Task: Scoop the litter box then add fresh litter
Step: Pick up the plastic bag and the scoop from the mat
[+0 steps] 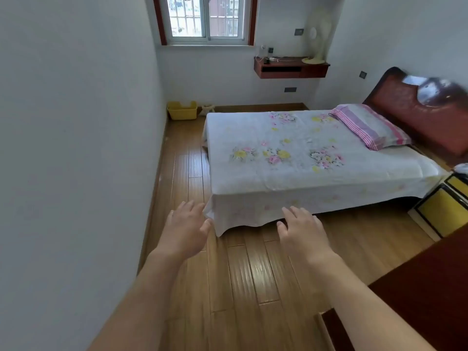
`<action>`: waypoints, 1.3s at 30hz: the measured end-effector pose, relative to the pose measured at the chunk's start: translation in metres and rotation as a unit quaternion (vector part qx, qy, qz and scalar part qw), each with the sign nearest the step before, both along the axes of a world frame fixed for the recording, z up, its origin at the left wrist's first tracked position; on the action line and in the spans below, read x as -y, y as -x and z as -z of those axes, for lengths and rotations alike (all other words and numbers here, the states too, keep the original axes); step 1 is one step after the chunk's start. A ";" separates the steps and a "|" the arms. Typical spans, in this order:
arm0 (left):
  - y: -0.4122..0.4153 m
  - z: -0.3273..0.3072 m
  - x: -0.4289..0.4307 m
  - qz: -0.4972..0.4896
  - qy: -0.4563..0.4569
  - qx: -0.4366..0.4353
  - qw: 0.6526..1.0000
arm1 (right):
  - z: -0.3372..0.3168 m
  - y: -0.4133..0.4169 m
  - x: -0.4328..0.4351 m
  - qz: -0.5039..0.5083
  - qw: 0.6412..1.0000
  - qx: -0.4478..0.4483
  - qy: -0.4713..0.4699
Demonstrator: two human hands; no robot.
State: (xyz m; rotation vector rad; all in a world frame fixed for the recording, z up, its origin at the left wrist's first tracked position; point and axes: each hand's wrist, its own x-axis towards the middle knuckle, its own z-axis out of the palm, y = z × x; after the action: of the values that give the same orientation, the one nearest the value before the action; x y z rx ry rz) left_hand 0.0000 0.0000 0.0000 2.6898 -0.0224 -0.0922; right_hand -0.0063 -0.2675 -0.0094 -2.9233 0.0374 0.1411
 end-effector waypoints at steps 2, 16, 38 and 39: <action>-0.004 0.005 -0.008 0.005 -0.006 -0.005 1.000 | 0.002 -0.002 -0.007 0.003 1.000 0.010 0.002; -0.095 0.031 0.027 0.029 -0.048 -0.039 0.998 | 0.032 -0.084 0.031 0.014 1.000 -0.013 -0.017; -0.397 0.017 0.193 0.141 -0.058 -0.035 0.988 | 0.025 -0.342 0.178 0.081 0.996 -0.029 0.003; -0.417 0.019 0.201 0.156 -0.056 -0.038 0.985 | 0.026 -0.355 0.185 0.097 0.995 -0.034 0.004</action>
State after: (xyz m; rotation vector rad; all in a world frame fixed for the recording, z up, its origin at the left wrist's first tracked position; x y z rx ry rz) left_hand 0.4173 -0.2014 -0.0186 2.7713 -0.4276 -0.3011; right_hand 0.3483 -0.4521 -0.0351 -2.9008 0.3325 0.2094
